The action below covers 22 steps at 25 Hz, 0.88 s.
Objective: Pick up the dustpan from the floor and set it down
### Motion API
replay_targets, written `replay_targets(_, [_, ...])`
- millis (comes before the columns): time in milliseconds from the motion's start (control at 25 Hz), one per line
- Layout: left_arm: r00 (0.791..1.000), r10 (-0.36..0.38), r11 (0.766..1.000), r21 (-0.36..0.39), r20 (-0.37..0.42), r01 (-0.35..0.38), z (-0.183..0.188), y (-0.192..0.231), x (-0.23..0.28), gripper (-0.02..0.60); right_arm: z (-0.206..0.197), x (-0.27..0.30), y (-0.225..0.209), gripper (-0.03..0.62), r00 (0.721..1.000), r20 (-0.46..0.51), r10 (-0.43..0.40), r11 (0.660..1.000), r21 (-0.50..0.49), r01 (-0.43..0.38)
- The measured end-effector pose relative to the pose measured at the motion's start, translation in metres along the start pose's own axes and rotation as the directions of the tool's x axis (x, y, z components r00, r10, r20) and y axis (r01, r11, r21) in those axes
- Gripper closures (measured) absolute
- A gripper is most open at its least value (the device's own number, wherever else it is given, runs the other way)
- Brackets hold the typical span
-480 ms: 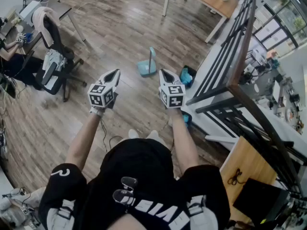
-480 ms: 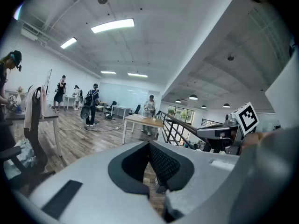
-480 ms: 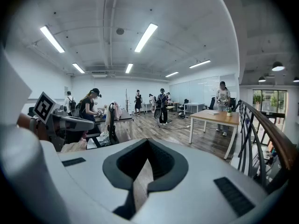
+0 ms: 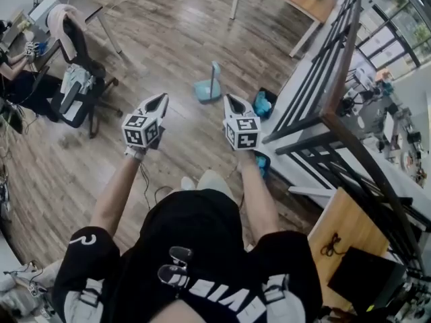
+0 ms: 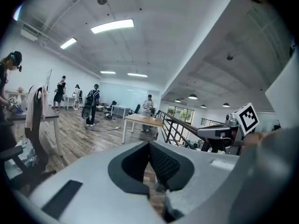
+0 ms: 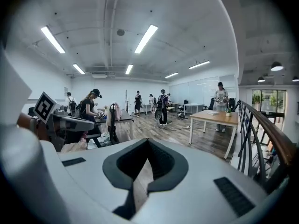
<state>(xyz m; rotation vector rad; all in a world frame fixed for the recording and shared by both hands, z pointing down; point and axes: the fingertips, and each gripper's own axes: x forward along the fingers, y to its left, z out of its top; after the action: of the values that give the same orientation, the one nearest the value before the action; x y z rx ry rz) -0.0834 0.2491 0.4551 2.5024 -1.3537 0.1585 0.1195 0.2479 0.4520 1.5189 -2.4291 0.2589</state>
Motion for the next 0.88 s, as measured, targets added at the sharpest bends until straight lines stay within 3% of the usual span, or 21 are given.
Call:
replay_targets(480, [0.999, -0.014, 1.0, -0.011, -0.049, 0.014, -0.011, 0.018, 0.041, 0.583, -0.009, 0.035, -0.03, 0.597, 0.999, -0.018, -0.039, 0.999, 0.037, 0.04])
replay_targets(880, [0.999, 0.0, 1.0, -0.001, -0.037, 0.0, 0.044, 0.065, 0.143, 0.583, 0.033, 0.128, -0.099, 0.597, 1.0, -0.008, -0.029, 0.998, 0.047, 0.029])
